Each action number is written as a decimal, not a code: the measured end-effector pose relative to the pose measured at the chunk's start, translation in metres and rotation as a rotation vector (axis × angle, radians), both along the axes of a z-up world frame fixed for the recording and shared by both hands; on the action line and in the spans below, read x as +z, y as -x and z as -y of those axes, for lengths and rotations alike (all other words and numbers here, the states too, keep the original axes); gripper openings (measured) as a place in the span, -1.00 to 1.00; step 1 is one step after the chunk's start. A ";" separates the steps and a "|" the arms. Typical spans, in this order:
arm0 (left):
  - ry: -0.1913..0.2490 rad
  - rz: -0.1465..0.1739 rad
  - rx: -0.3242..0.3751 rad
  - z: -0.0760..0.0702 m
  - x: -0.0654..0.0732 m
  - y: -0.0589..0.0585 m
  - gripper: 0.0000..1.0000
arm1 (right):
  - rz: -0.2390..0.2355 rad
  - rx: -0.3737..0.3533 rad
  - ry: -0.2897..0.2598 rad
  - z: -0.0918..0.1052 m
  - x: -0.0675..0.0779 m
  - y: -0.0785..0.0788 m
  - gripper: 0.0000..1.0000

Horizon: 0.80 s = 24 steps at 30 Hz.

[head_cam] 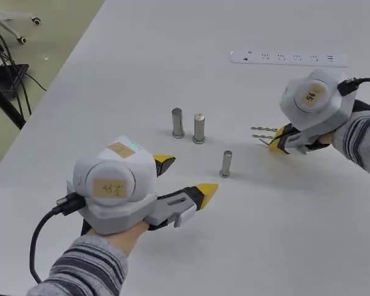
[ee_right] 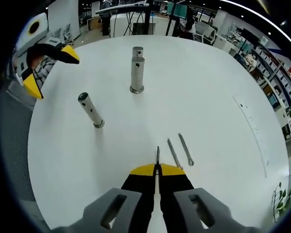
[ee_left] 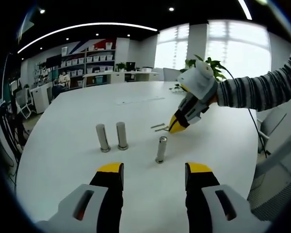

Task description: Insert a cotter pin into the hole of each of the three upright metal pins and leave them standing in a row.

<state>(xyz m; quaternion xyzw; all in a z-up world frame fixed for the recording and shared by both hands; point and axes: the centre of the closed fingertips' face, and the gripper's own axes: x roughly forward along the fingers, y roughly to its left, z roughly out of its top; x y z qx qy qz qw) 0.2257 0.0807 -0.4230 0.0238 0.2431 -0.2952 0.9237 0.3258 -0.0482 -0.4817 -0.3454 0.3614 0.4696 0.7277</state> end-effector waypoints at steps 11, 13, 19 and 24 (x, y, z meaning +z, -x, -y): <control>-0.016 0.016 -0.068 0.017 0.010 0.000 -0.18 | 0.075 0.080 -0.034 -0.006 0.030 0.034 -1.00; -0.003 0.013 -0.081 0.021 0.012 0.001 -0.21 | 0.087 0.103 -0.036 -0.008 0.034 0.041 -1.00; 0.026 0.009 -0.107 0.031 0.018 0.003 -0.30 | 0.109 0.156 -0.049 -0.016 0.044 0.058 -1.00; 0.049 -0.009 -0.120 0.039 0.021 0.005 -0.33 | 0.106 0.203 -0.074 -0.026 0.050 0.078 -1.00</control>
